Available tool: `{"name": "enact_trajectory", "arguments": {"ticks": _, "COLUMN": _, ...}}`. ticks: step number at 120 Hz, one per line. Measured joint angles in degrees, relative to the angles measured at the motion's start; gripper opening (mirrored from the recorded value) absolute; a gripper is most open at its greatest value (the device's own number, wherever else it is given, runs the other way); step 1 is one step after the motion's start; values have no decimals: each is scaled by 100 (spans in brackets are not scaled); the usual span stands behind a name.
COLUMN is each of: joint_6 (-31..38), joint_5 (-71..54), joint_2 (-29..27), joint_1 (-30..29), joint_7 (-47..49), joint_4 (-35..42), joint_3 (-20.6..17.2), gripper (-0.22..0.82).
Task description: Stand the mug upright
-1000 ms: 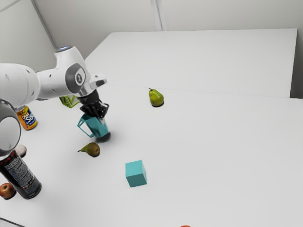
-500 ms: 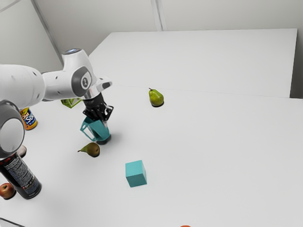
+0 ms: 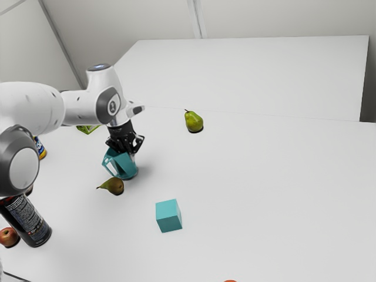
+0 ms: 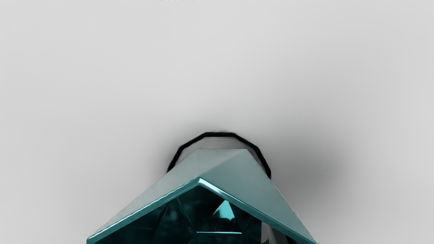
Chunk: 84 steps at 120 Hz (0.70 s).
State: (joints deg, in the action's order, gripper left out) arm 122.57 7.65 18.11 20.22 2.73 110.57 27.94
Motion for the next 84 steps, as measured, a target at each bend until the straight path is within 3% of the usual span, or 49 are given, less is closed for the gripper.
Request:
{"name": "enact_trajectory", "arguments": {"ticks": 16, "joint_6": 9, "joint_5": -19, "joint_2": 102, "joint_1": 1, "joint_7": 64, "joint_4": -84, "joint_3": 0, "gripper": -17}}
{"name": "enact_trajectory", "arguments": {"ticks": 36, "joint_6": 11, "joint_5": -7, "joint_2": 179, "joint_1": 0, "joint_7": 71, "joint_4": -169, "joint_3": 0, "gripper": 19}}
{"name": "enact_trajectory", "arguments": {"ticks": 47, "joint_6": 10, "joint_5": 24, "joint_2": 181, "joint_1": 0, "joint_7": 65, "joint_4": -206, "joint_3": 0, "gripper": 33}}
{"name": "enact_trajectory", "arguments": {"ticks": 63, "joint_6": 7, "joint_5": 103, "joint_2": 179, "joint_1": -3, "joint_7": 50, "joint_4": -236, "joint_3": 0, "gripper": 46}}
{"name": "enact_trajectory", "arguments": {"ticks": 84, "joint_6": 4, "joint_5": 187, "joint_2": 179, "joint_1": -8, "joint_7": 10, "joint_4": -338, "joint_3": 0, "gripper": 54}}
